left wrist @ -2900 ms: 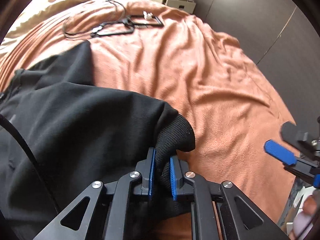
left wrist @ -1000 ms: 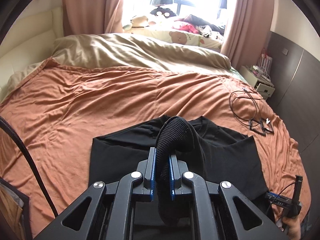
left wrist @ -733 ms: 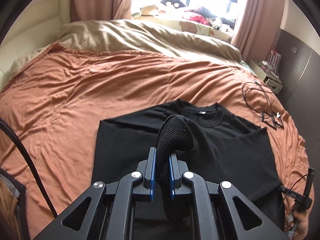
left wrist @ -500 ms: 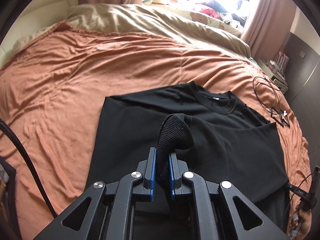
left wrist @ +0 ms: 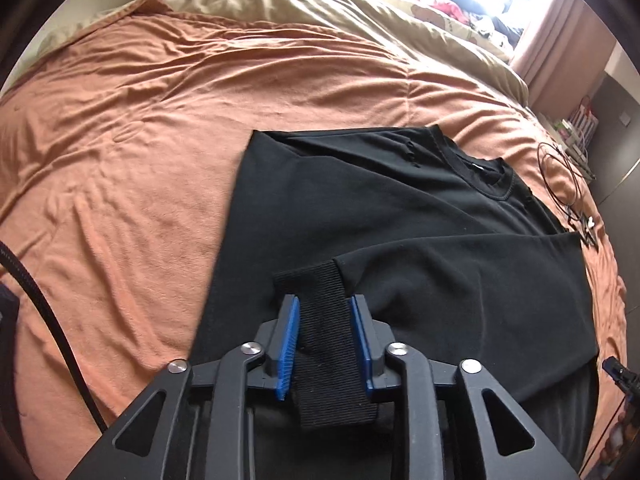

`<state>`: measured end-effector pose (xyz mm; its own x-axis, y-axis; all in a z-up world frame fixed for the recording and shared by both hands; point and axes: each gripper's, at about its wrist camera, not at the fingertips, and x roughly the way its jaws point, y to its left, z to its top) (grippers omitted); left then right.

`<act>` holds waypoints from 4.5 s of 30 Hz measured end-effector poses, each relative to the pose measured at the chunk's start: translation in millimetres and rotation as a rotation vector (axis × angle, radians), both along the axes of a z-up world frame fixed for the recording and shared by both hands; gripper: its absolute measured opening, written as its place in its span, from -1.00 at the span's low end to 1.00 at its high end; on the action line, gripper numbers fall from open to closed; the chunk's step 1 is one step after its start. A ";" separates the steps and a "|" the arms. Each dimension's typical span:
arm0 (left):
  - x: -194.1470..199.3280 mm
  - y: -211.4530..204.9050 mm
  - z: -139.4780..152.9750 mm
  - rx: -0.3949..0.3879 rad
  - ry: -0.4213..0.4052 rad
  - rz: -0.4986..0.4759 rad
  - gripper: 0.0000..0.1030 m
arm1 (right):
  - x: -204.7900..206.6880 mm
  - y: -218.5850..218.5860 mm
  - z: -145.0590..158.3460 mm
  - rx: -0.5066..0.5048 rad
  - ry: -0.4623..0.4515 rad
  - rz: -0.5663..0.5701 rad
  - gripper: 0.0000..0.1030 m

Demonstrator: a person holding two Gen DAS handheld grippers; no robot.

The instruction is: Fold small clothes

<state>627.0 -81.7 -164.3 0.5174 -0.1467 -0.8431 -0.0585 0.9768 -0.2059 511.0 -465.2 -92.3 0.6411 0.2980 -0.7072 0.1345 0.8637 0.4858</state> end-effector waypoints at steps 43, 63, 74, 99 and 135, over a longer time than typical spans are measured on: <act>68.0 -2.3 -38.1 0.148 0.068 -0.032 -0.86 | 25.5 -4.8 -28.9 -0.036 0.127 -0.149 -0.30; 4.9 -4.1 -47.0 0.084 0.152 -0.078 -0.86 | 19.8 4.2 -21.0 -0.040 0.089 -0.141 -0.30; 0.5 4.4 -46.8 0.135 0.150 -0.091 -0.90 | 28.5 12.9 -30.6 -0.110 0.138 -0.131 -0.30; -128.7 48.0 57.5 0.008 -0.017 -0.075 -0.78 | -100.3 40.6 61.9 -0.190 -0.020 -0.083 -0.20; -436.2 111.8 145.6 -0.049 -0.373 0.025 0.99 | -412.2 83.4 134.2 -0.306 -0.270 -0.130 1.00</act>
